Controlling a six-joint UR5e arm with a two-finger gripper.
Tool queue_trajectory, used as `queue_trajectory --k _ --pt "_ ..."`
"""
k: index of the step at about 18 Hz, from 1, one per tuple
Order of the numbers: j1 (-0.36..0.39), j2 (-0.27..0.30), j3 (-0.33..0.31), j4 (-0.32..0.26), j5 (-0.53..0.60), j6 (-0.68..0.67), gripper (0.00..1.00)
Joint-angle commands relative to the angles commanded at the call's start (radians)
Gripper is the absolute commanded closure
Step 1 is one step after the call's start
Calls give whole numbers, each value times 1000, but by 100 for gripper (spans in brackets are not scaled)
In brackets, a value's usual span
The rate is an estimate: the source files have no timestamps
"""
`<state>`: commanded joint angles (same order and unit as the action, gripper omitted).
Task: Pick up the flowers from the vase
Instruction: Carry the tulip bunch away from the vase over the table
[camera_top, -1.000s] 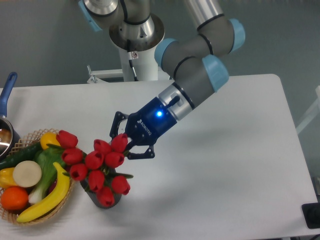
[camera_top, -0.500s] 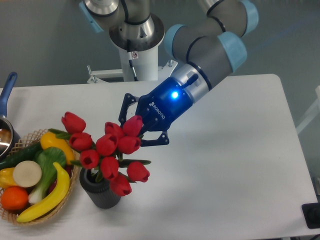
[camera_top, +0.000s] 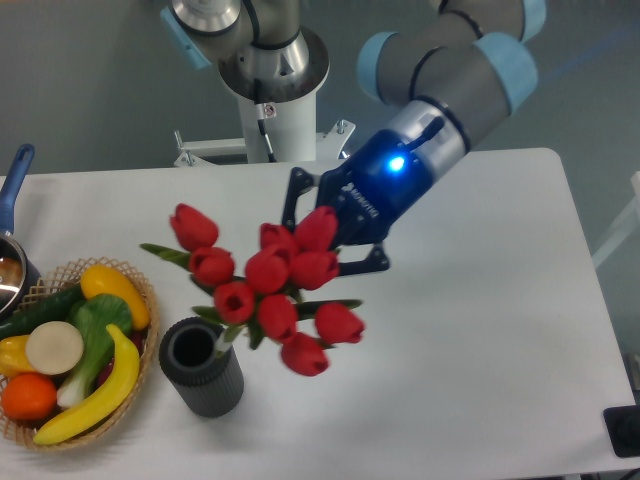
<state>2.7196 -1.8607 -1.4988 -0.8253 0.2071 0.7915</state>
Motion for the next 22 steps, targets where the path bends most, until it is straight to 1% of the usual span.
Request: queue_trajectory --k 2,4,7,10,13,14,16,18,20,22 --pt "34 -2 11 2 5 12 91" --pt "49 -6 21 5 27 23 88" --pt "74 -2 18 3 148 55 88" --pt "80 -3 9 0 204 90 87" --pt "118 0 -14 -2 242 199 76" --pt "124 11 -20 -3 283 231 74" --pt "138 38 -63 -5 401 262 75" --pt "143 64 -96 -6 500 331 75" --pt "143 98 -139 -17 651 360 75" --pt "143 117 -158 -46 794 388 81"
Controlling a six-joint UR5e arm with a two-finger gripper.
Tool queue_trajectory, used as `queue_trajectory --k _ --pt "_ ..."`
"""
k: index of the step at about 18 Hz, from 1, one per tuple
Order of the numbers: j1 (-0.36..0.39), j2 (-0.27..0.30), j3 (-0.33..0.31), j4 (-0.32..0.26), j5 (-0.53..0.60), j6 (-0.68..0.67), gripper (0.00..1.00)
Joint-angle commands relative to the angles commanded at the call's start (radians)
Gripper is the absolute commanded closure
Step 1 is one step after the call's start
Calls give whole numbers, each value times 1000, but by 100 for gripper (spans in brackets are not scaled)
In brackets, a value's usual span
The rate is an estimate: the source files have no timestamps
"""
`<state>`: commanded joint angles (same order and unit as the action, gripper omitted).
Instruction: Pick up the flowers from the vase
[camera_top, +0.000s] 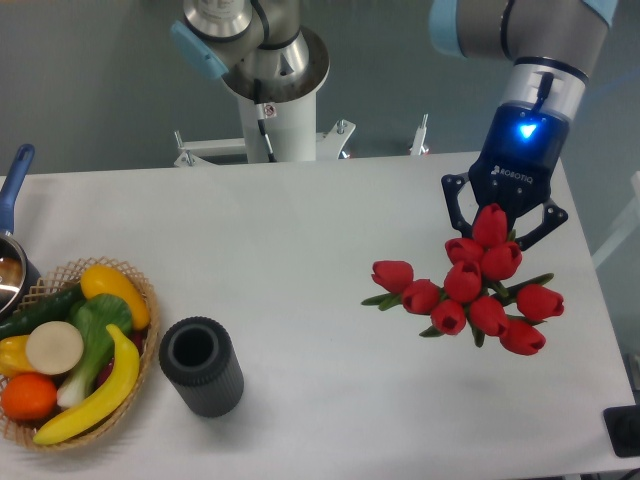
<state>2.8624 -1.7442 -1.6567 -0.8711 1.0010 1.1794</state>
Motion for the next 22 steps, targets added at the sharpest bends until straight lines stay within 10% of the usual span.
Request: queue_trajectory --k 22 --pt "-135 -61 -60 -120 567 31 82"
